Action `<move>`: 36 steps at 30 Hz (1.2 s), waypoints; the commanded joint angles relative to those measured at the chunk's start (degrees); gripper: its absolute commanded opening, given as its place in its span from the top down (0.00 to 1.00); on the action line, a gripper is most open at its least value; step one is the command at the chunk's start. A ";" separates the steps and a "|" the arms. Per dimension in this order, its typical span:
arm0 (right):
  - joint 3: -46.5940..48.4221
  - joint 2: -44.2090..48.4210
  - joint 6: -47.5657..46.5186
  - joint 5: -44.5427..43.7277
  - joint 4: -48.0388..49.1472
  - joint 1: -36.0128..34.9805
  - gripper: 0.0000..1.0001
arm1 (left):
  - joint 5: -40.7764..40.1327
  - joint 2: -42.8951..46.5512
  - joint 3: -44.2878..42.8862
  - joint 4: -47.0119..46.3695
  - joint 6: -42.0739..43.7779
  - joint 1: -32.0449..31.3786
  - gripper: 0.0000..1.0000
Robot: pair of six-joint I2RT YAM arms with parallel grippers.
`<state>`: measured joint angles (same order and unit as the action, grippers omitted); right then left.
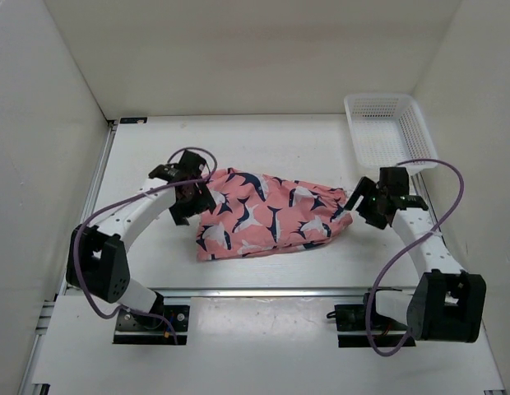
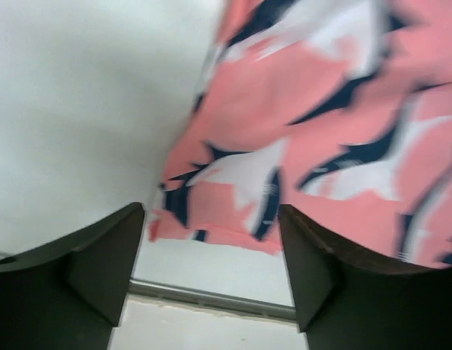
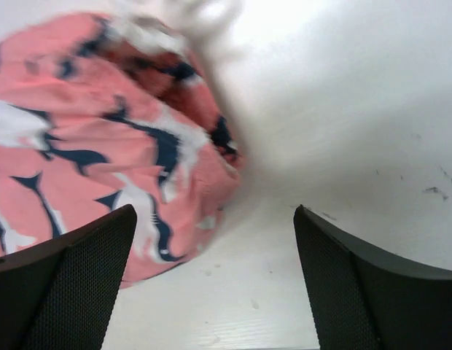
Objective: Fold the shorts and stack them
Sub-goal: Fold the shorts
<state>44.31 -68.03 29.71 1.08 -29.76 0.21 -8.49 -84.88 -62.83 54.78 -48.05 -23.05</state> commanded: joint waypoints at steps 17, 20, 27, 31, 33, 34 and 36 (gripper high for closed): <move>29.07 -39.09 0.26 -6.88 0.40 -11.11 1.00 | 1.64 -31.65 -31.92 -0.29 10.87 5.91 0.90; 29.78 -40.34 0.26 -7.59 -0.91 -11.72 1.00 | 1.64 -32.28 -31.30 -1.79 12.27 6.61 0.90; 29.17 -26.30 0.26 -8.46 -1.44 -11.72 0.35 | 0.93 -28.86 -35.60 0.49 14.30 6.61 0.88; 26.62 -15.49 -1.67 -11.71 -3.63 -11.72 0.10 | 0.32 -22.54 -36.22 1.11 14.30 6.61 0.78; 21.97 -13.19 -1.68 -10.50 -4.52 -9.45 0.13 | 0.32 -20.51 -34.91 1.11 14.30 6.61 0.75; 19.95 -11.27 -1.16 -9.70 -4.52 -7.70 0.15 | 0.32 -18.85 -33.78 1.11 14.30 6.09 0.75; 13.45 -9.67 -1.15 -8.38 -4.52 -6.10 0.20 | 1.01 -17.43 -32.63 1.11 13.69 6.09 0.75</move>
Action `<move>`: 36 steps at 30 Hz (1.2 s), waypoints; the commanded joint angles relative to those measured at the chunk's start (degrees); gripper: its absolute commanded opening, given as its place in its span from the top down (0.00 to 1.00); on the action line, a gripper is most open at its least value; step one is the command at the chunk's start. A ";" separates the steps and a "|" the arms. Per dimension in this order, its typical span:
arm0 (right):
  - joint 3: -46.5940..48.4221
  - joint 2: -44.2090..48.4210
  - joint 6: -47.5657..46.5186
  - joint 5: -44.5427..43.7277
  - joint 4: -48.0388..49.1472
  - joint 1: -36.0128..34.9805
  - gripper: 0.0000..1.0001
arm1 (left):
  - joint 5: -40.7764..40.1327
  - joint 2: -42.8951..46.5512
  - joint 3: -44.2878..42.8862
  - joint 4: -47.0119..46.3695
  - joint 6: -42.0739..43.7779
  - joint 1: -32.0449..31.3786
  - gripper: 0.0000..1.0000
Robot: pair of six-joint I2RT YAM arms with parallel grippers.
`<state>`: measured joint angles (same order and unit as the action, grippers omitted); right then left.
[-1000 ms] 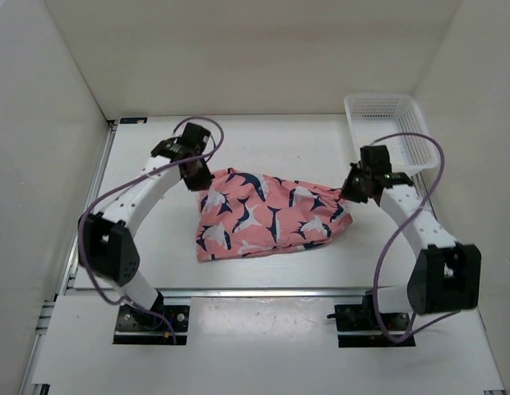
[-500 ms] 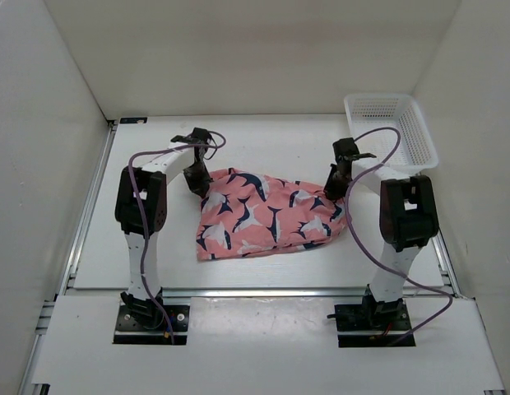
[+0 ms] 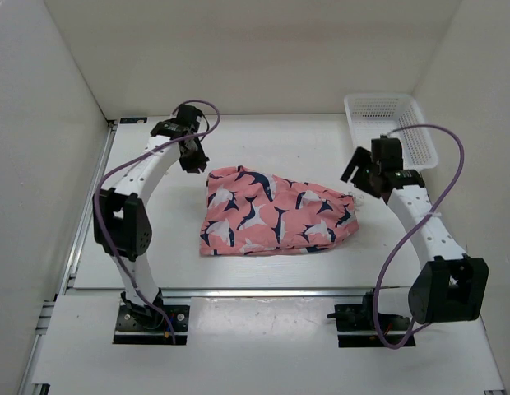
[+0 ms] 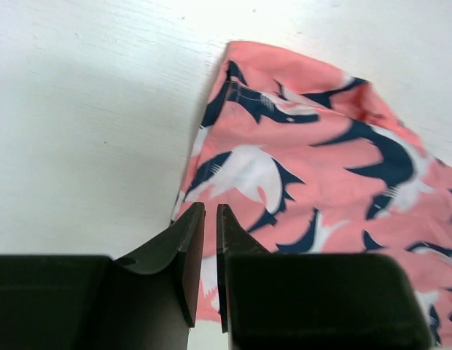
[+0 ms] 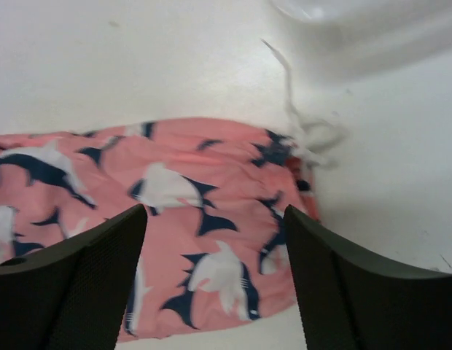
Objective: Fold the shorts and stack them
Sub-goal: Fold the shorts
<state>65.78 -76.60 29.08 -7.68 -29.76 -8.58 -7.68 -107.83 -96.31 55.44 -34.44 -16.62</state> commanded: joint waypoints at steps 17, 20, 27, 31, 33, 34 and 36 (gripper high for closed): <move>-16.56 -13.75 -3.94 6.89 3.91 6.29 0.39 | 2.50 1.23 6.66 -2.62 -1.16 -2.19 0.83; -16.56 -14.98 -3.94 7.42 5.58 6.29 0.55 | 3.19 -0.10 8.68 -3.15 -1.16 -1.57 0.85; -15.42 -12.53 -4.56 6.81 4.80 6.29 1.00 | 5.83 4.38 17.55 -6.04 -1.16 1.24 0.85; -14.28 -7.08 -4.56 3.73 2.17 4.63 1.00 | 5.84 5.00 23.00 -7.71 -2.83 1.76 0.90; -13.48 -3.76 -5.17 1.80 1.55 2.79 1.00 | 5.84 5.00 24.76 -8.59 -3.36 2.46 0.90; -12.79 -2.69 -5.87 0.84 1.02 2.00 1.00 | 5.84 4.48 24.77 -8.59 -3.36 2.47 0.90; -11.03 -0.41 -6.49 -1.10 -0.37 -0.98 1.00 | 7.15 3.78 25.38 -9.82 -3.36 2.47 0.90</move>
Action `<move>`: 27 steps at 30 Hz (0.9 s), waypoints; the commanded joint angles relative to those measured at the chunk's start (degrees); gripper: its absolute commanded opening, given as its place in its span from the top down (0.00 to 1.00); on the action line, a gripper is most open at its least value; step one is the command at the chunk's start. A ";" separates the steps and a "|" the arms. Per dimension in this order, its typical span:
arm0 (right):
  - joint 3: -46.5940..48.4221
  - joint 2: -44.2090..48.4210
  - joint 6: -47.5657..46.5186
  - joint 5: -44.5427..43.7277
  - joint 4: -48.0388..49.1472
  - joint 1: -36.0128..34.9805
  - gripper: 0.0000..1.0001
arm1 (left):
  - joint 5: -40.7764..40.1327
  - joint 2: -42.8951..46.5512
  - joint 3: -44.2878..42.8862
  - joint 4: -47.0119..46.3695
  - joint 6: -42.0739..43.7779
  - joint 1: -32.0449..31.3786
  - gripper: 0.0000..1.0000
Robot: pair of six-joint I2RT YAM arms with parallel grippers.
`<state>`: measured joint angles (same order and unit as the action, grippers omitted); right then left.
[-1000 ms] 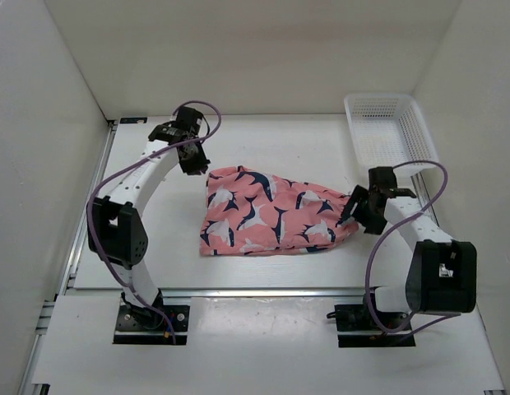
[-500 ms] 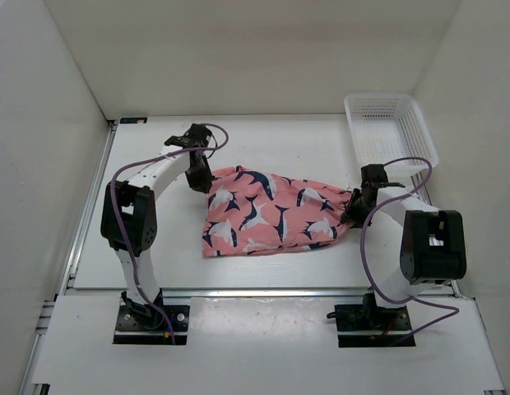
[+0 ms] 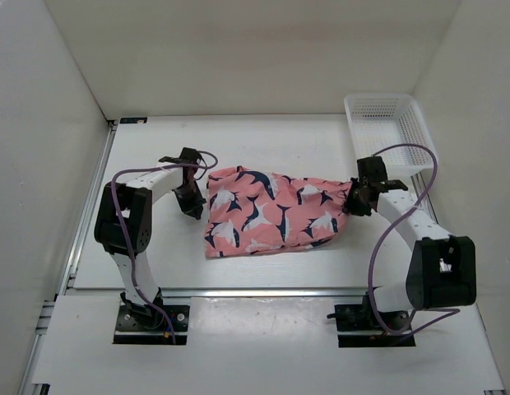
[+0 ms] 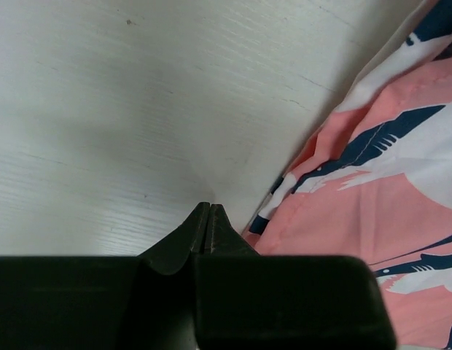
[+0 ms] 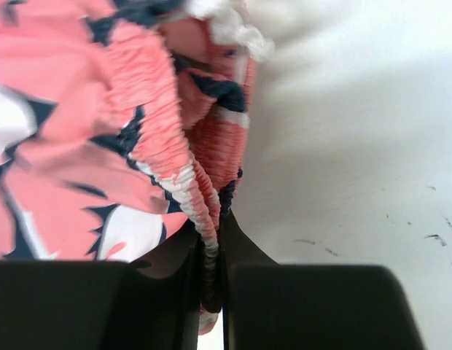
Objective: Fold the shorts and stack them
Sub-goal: Fold the shorts
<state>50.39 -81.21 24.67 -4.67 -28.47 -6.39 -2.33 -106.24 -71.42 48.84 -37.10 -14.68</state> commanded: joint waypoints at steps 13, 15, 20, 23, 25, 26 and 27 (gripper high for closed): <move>28.16 -3.15 -1.99 -20.02 -12.31 -31.82 1.00 | 4.17 -3.89 -0.04 -5.68 -1.30 -0.26 0.90; 33.35 -6.93 -1.37 -20.99 -14.07 -37.36 1.00 | 5.49 -4.42 -0.04 -5.69 -1.31 -0.26 0.90; 42.32 -17.21 -1.90 -21.52 -14.60 -47.28 1.00 | 5.49 -4.42 -0.04 -5.69 -1.83 0.26 0.90; 48.82 -24.24 -1.90 -21.00 -15.29 -50.81 1.00 | 6.11 -3.89 -0.04 -5.69 -2.36 0.26 0.90; 53.22 -28.80 -2.52 -21.00 -15.30 -52.22 1.00 | 6.11 -3.89 -0.04 -5.69 -2.36 0.26 0.90; 54.45 -30.13 -2.52 -21.00 -15.30 -53.45 1.00 | 6.11 -3.89 -0.04 -5.69 -2.36 0.26 0.90; 56.64 -32.32 -2.52 -20.48 -15.30 -53.46 1.00 | 6.11 -3.89 -0.04 -5.69 -2.36 0.26 0.90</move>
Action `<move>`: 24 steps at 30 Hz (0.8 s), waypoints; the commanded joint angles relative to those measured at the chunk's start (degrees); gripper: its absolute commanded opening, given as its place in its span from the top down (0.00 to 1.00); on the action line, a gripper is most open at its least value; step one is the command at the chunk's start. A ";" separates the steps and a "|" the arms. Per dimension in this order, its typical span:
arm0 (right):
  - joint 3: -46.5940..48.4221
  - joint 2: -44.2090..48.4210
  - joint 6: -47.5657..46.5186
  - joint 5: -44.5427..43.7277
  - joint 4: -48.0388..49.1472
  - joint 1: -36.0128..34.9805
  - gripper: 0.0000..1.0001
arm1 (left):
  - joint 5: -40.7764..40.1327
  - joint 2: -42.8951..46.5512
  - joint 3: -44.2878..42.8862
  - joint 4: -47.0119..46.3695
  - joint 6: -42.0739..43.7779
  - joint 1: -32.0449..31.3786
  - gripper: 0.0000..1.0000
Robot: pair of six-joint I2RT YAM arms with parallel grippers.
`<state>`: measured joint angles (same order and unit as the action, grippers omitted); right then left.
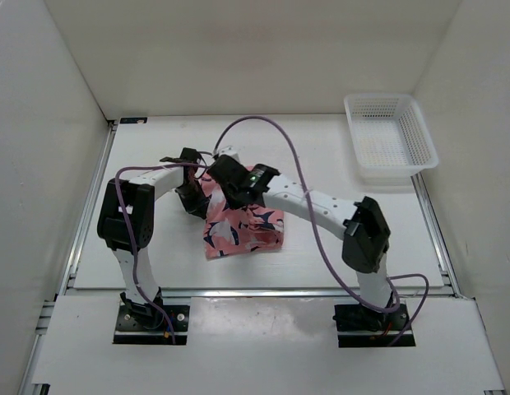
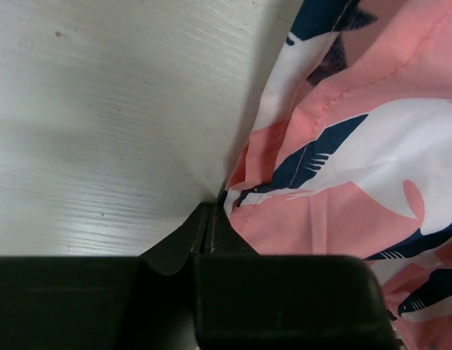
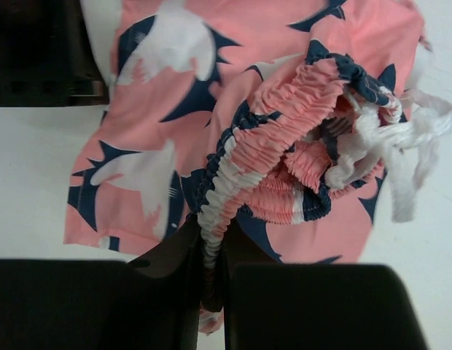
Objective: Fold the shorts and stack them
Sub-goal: Fold the shorts
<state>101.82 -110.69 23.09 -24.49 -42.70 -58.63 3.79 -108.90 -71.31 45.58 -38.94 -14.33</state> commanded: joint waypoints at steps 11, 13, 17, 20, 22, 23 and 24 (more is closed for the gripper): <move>12.17 -12.62 -1.47 1.55 0.15 -2.63 0.93 | 0.68 4.48 0.38 -2.43 -0.52 1.50 0.90; 12.70 -13.14 -1.47 1.55 0.69 -2.63 0.79 | 1.30 7.03 -0.40 -0.77 0.00 3.34 0.83; 12.00 -11.05 -0.25 2.08 1.29 -2.63 0.17 | 2.18 9.67 -3.92 2.75 2.37 6.76 0.56; 8.68 -6.49 0.28 1.56 2.79 -2.63 0.04 | 0.43 11.26 -7.87 6.35 3.51 8.53 0.41; 6.47 -3.40 0.90 0.86 3.40 -2.63 0.07 | -0.44 13.00 -10.94 7.93 4.04 9.93 0.41; 3.33 0.01 1.60 0.33 3.41 -2.63 0.09 | -1.84 13.54 -11.91 9.68 4.05 9.93 0.42; 1.21 2.04 1.61 -0.29 4.19 -2.63 0.12 | -2.47 14.24 -12.79 10.40 4.65 9.93 0.45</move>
<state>106.00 -118.19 23.59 -22.79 -40.36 -61.06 3.77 -100.12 -80.44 51.88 -36.29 -4.56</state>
